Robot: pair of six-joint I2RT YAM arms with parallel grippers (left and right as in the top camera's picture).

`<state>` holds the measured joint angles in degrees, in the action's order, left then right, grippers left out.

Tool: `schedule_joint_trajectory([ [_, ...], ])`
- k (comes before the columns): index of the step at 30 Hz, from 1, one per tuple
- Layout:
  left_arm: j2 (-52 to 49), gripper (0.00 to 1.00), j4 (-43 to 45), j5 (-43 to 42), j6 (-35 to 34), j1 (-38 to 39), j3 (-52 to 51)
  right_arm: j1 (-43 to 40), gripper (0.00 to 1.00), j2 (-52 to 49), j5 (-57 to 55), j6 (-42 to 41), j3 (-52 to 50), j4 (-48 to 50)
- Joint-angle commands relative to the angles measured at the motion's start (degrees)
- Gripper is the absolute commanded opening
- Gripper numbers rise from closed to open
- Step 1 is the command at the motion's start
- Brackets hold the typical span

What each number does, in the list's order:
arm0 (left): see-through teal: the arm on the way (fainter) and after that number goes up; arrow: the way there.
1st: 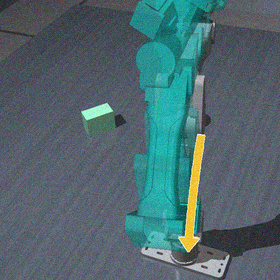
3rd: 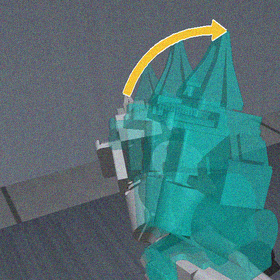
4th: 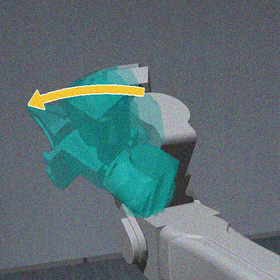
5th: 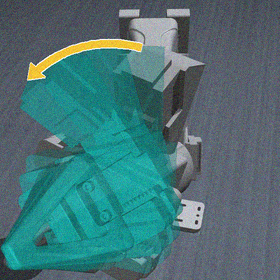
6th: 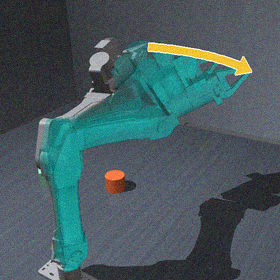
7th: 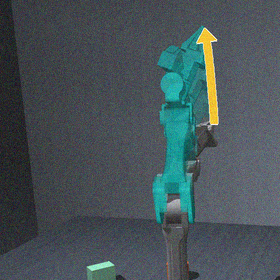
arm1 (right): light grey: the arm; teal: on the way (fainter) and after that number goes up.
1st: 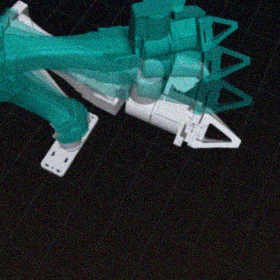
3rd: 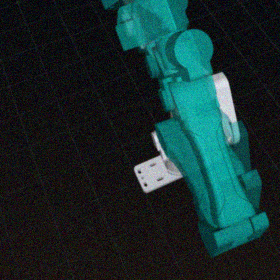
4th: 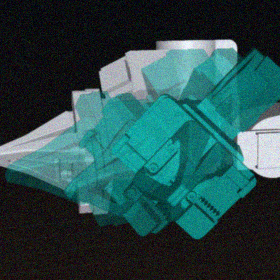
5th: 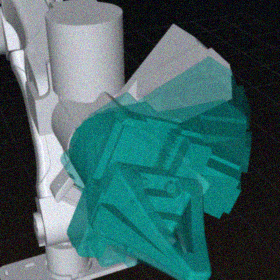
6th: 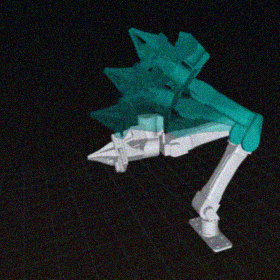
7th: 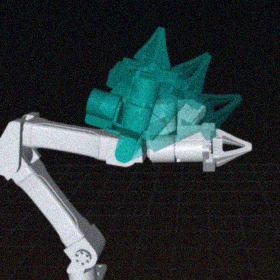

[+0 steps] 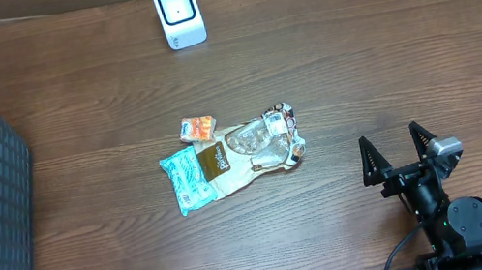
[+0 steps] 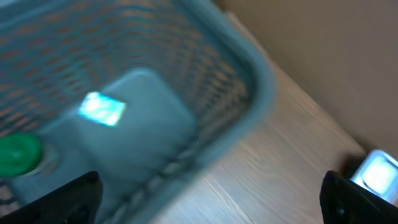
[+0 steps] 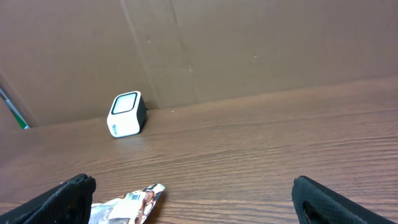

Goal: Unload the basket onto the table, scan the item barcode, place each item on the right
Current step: 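Move the left gripper into the basket and grasp the green tissue pack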

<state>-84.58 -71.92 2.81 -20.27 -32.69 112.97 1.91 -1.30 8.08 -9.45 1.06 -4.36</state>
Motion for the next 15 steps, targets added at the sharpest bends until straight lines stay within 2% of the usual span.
schedule_joint_trajectory([
  [1, -2.0, 0.93, 0.1, 1.9, -1.6, -6.1, 0.9, 0.0, 1.00, 0.0, -0.5, -0.6, -0.6, 0.2],
  [4, -5.2, 0.89, 0.0, 6.3, 0.2, -10.5, -0.5, 0.0, 1.00, 0.0, -0.5, -0.6, -0.6, 0.2],
  [6, -8.3, 0.84, 0.0, 7.0, 2.0, -12.4, -1.7, 0.0, 1.00, 0.0, -0.5, -0.6, -0.6, 0.2],
  [7, -10.1, 0.84, 0.0, 6.7, 2.7, -13.0, -2.2, 0.0, 1.00, 0.0, -0.5, -0.6, -0.6, 0.2],
  [8, -11.6, 0.87, 0.0, 6.8, 3.2, -13.2, -2.7, 0.0, 1.00, 0.0, -0.5, -0.6, -0.6, 0.2],
  [9, -13.8, 0.95, 0.0, 6.8, 4.5, -13.3, -3.4, 0.0, 1.00, 0.0, -0.5, -0.6, -0.6, 0.2],
  [10, -15.6, 1.00, 0.0, 6.8, 6.0, -13.3, -4.0, 0.0, 1.00, 0.0, -0.5, -0.6, -0.6, 0.2],
  [15, -24.2, 1.00, 0.7, 9.7, 8.1, -13.3, -5.2, 0.0, 1.00, 0.0, -0.5, -0.6, -0.6, 0.2],
])
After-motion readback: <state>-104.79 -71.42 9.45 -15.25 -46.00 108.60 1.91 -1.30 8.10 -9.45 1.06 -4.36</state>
